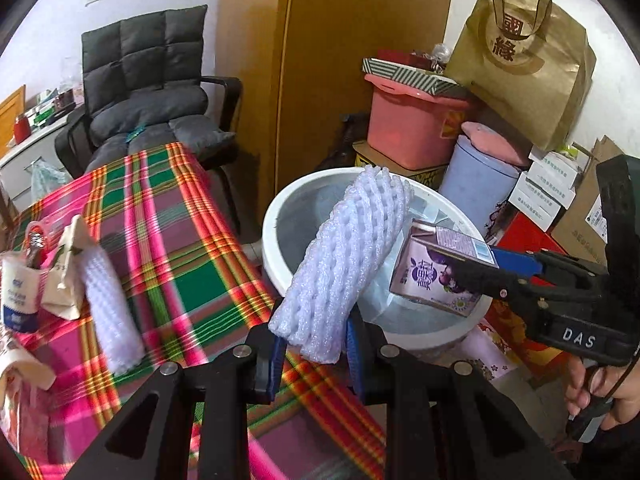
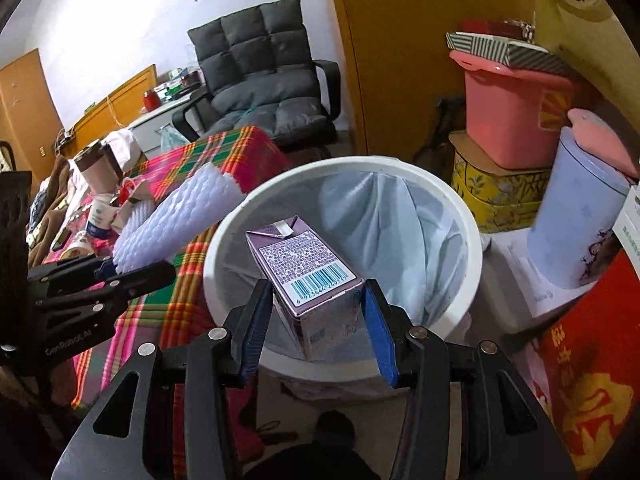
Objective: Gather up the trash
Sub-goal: 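Carry both items over the white bin and open both tools to drop them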
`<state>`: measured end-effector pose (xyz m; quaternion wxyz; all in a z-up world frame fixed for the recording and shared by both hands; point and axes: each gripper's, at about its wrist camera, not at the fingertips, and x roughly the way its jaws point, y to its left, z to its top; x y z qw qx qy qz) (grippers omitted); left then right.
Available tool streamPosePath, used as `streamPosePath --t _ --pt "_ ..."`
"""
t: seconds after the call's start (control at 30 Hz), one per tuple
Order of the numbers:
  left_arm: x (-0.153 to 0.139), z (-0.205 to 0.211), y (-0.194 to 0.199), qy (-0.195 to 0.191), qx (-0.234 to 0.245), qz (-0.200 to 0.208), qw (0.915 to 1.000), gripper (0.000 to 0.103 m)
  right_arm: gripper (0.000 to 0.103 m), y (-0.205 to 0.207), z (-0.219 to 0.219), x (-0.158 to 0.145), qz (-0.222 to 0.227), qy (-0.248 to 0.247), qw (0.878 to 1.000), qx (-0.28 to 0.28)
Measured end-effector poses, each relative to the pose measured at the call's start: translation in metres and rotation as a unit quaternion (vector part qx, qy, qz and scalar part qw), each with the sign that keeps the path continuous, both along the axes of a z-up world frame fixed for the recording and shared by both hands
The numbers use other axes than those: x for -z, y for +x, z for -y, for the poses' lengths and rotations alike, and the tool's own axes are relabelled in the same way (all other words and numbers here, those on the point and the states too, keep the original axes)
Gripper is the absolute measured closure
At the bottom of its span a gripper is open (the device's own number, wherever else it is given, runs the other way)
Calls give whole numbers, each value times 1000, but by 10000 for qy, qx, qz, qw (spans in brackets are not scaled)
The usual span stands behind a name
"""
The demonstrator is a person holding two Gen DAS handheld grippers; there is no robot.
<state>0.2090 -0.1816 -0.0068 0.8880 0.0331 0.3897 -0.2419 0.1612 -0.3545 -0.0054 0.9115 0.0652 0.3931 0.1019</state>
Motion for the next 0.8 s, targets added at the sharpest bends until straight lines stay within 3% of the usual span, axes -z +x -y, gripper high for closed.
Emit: streamPosePath --t 0.23,0.3,0.37,0.4,0.8 --pt "3 11 10 -39 124 -57 9999 73 55 3 3 4 -99 -6 9999 60" --pt "2 13 9 -88 171 -34 9998 67 55 4 5 4 -105 -22 9999 74" --pt "1 13 9 -146 202 -14 9997 52 55 4 6 3 -97 -44 9999 114" --pt "0 13 8 -180 214 -2 9996 51 55 4 7 3 -88 -47 9999 133" --pt "-9 -10 -6 -511 -16 -24 9987 51 55 -10 -4 -11 181 4 9998 40"
